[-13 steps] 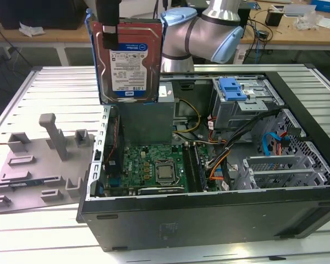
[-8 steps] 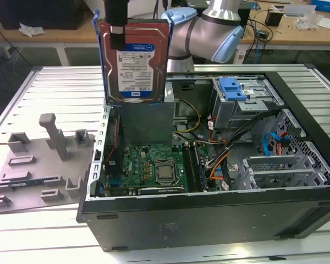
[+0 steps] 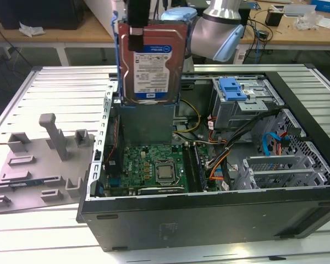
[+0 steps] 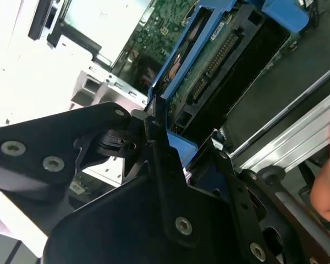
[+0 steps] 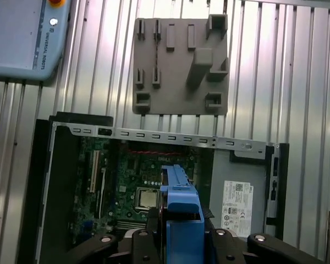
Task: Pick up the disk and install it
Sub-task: 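Pick up the disk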
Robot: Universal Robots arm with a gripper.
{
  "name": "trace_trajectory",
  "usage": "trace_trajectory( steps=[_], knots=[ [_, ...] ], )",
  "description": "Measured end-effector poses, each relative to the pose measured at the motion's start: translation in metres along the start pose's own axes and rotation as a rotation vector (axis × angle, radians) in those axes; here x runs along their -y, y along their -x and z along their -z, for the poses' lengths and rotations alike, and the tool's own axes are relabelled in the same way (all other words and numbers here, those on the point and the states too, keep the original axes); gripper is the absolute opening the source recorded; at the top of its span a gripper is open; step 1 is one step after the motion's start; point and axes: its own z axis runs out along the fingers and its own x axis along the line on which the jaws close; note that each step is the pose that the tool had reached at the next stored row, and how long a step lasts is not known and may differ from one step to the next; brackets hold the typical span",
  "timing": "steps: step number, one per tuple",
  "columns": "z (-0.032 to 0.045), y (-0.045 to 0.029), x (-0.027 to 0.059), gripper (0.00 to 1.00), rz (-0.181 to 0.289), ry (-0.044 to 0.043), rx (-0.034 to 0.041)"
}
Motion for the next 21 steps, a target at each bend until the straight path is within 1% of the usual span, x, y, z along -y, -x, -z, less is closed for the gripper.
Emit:
trace_trajectory(
  steps=[6, 7, 8, 10, 12, 18, 20, 21],
  knots=[
    [0.0016, -0.0073, 0.0206, 0.37, 0.0, -0.003, -0.0004],
    [0.0019, -0.0103, 0.0254, 0.37, 0.0, -0.0034, -0.0004],
    [0.0021, -0.0126, 0.0282, 0.37, 0.0, -0.0036, -0.0004],
    [0.0026, -0.0194, 0.0348, 0.37, 0.0, -0.0038, -0.0005],
    [0.003, -0.0278, 0.0417, 0.37, 0.0, -0.004, -0.0005],
    [0.0038, -0.0435, 0.0542, 0.37, 0.0, -0.0043, -0.0004],
    [0.0044, -0.056, 0.0637, 0.37, 0.0, -0.0043, -0.0004],
    [0.0046, -0.06, 0.0668, 0.37, 0.0, -0.0043, -0.0005]
  ],
)
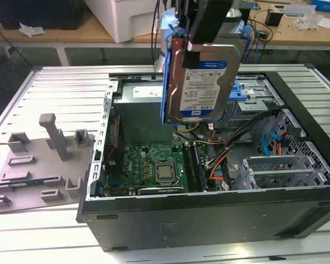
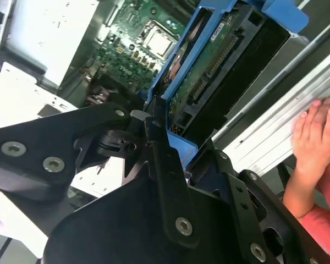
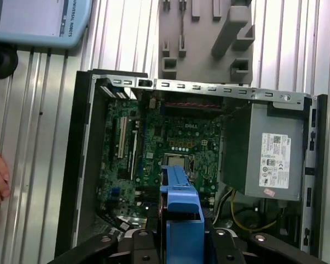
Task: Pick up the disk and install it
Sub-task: 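Pick up the disk, then insert the disk into the insertion slot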
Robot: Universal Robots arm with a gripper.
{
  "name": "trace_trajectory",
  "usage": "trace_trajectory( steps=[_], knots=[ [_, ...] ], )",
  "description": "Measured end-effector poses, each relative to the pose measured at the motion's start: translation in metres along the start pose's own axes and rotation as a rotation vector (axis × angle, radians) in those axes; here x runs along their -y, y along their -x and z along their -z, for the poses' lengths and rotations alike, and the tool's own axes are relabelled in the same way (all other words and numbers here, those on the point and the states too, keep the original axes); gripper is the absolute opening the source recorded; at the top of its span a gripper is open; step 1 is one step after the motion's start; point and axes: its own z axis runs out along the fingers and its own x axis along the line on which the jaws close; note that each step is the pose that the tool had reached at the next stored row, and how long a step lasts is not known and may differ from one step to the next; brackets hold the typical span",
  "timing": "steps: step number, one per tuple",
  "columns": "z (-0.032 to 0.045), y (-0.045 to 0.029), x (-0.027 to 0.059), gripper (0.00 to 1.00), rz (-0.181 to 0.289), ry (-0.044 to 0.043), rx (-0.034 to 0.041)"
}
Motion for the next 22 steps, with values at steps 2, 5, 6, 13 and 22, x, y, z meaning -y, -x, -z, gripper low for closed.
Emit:
trace_trajectory(
  steps=[2, 5, 6, 13, 22],
  knots=[
    [0.0003, -0.0075, 0.0058, 0.37, 0.0, 0.0001, 0.0],
    [0.0008, -0.0192, 0.0152, 0.37, 0.0, 0.0, 0.0],
    [0.001, -0.0252, 0.0203, 0.37, 0.0, 0.0001, 0.0],
    [0.0017, -0.0402, 0.0347, 0.37, 0.0, 0.0, 0.0001],
    [0.0018, -0.0406, 0.0353, 0.37, 0.0, 0.0, 0.0]
  ],
)
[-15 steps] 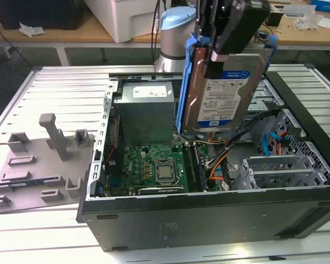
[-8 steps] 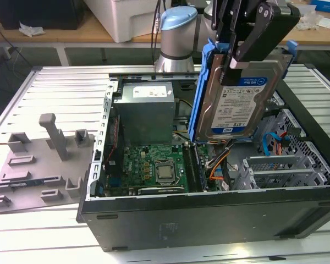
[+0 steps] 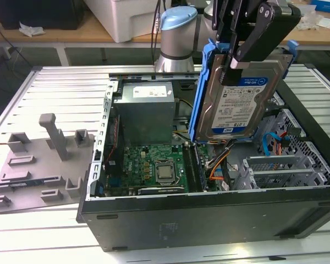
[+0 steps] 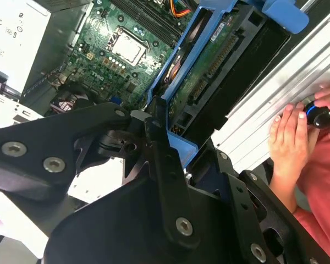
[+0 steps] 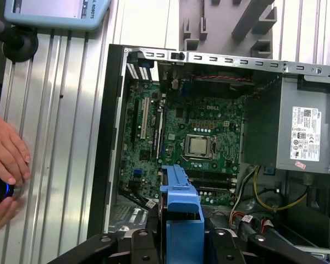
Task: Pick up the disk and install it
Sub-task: 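Insert the disk into the insertion slot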
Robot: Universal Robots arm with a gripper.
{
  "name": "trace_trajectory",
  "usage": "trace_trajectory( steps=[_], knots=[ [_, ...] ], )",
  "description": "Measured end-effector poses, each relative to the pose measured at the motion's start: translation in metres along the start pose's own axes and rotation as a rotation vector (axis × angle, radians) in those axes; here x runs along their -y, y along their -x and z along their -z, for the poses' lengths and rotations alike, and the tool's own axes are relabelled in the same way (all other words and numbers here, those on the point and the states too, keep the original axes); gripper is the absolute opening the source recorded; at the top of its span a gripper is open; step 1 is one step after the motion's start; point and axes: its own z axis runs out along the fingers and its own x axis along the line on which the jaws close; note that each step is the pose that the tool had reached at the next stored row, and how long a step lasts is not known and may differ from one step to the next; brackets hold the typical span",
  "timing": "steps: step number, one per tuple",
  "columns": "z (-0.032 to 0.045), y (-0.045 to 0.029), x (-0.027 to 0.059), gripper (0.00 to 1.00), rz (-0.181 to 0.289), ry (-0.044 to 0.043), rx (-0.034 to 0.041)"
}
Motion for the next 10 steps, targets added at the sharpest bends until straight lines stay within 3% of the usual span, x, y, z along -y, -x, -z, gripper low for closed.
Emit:
trace_trajectory(
  steps=[10],
  knots=[
    [0.0, -0.0001, 0.0002, 0.37, 0.0, -0.0012, -0.0001]
  ],
)
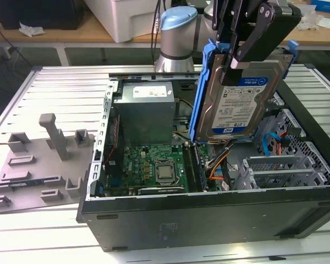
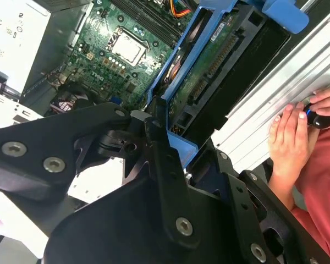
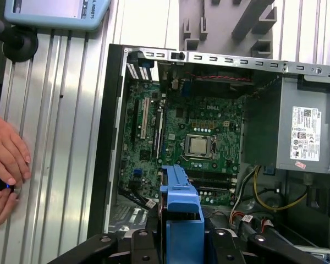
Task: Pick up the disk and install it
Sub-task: 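Insert the disk into the insertion slot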
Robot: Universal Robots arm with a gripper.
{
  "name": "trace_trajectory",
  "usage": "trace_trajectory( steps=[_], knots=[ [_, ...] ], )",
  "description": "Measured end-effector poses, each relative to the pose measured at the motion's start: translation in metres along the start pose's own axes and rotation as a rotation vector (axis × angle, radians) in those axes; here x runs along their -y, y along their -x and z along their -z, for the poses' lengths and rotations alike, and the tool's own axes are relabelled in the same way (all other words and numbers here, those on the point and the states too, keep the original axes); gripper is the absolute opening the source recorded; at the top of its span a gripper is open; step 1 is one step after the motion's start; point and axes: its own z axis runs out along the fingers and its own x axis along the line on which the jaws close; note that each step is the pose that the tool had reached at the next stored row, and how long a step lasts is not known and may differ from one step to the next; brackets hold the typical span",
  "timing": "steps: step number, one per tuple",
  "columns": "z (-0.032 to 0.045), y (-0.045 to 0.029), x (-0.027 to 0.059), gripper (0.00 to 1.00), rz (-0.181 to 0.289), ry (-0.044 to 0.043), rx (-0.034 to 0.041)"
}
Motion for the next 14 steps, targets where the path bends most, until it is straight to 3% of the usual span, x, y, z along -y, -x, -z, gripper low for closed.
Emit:
trace_trajectory(
  steps=[2, 3, 6, 10, 12, 14],
  knots=[
    [0.0, 0.0, -0.0004, 0.37, 0.0, -0.0083, -0.0004],
    [0.0, 0.0, -0.0008, 0.37, -0.001, -0.0186, -0.0014],
    [-0.0002, -0.0007, -0.0011, 0.37, -0.001, -0.0328, -0.0027],
    [-0.0002, -0.0037, -0.0013, 0.37, -0.01, -0.0365, -0.0016],
    [-0.0002, -0.0071, -0.0006, 0.37, -0.012, -0.0408, 0.0165],
    [-0.0003, -0.0094, -0.0002, 0.37, -0.012, -0.0435, 0.0294]
  ],
)
